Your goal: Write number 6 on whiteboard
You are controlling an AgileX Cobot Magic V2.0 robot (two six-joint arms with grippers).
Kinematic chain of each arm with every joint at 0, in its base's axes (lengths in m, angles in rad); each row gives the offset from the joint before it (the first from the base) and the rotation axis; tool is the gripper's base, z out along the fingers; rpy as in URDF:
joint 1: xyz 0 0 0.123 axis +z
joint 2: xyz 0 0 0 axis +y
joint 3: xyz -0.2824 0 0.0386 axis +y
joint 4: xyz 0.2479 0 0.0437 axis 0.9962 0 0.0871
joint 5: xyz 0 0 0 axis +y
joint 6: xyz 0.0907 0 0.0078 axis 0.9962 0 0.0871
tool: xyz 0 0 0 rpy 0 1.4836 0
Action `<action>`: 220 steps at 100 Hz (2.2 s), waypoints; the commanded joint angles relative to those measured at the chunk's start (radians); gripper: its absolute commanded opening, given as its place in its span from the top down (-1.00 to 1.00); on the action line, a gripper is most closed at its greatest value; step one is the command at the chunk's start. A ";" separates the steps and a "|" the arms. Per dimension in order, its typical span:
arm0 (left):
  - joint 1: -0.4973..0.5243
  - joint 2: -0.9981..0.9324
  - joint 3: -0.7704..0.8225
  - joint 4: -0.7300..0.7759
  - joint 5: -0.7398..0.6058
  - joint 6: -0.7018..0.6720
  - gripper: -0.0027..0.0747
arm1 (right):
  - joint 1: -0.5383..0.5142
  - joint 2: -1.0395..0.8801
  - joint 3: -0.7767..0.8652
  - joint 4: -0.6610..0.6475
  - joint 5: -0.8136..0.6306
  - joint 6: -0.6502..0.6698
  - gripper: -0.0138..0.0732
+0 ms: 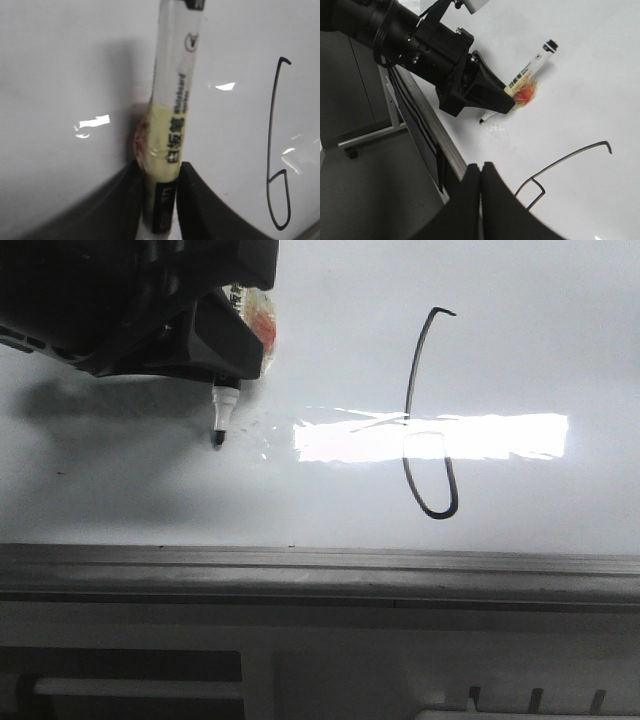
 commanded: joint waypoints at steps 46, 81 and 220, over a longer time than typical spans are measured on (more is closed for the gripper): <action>0.010 -0.075 -0.013 -0.015 -0.120 -0.010 -0.40 | -0.005 -0.001 -0.027 0.013 -0.073 -0.001 0.83; 0.010 -0.522 0.193 -0.001 -0.127 0.072 0.10 | -0.005 -0.167 0.214 0.013 -0.344 -0.001 0.83; 0.094 -1.086 0.627 0.826 -0.138 -0.410 0.98 | -0.005 -0.455 0.553 0.013 -0.586 -0.001 0.83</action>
